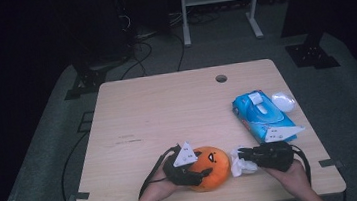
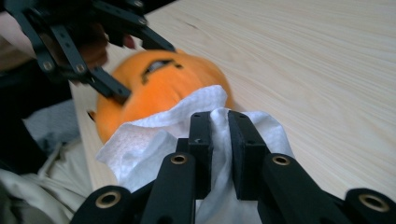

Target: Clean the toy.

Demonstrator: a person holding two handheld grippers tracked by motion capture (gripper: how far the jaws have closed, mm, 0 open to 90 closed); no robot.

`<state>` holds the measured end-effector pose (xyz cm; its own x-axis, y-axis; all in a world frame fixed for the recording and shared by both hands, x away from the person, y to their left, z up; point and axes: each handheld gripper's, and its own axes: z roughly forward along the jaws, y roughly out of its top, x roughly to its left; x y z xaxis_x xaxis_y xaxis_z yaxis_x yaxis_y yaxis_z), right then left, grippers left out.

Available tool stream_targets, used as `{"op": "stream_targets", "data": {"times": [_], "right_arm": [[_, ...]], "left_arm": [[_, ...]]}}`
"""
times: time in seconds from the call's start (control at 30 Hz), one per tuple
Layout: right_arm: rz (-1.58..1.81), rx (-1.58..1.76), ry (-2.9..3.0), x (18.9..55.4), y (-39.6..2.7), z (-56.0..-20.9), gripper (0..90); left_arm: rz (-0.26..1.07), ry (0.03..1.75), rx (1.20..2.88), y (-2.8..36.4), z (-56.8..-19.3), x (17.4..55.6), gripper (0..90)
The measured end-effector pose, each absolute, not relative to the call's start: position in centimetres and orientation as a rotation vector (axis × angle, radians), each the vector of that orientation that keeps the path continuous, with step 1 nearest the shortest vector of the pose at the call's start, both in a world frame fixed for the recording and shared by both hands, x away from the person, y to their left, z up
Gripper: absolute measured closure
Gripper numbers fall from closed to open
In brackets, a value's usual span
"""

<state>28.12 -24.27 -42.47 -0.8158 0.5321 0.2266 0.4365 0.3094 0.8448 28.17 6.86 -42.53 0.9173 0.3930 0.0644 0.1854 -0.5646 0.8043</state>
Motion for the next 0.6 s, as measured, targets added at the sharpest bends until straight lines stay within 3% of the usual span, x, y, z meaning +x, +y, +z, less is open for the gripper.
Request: {"op": "stream_targets", "data": {"times": [0.27,0.6], "right_arm": [[1.371,0.968,2.456,27.4,-27.3,-43.5,78.4],[1.281,1.028,2.473,28.2,-27.5,-44.5,69.3]], "left_arm": [[0.341,0.418,2.156,6.7,-42.4,27.6,54.4],[0.325,0.437,2.13,6.9,-41.9,27.9,57.4]]}}
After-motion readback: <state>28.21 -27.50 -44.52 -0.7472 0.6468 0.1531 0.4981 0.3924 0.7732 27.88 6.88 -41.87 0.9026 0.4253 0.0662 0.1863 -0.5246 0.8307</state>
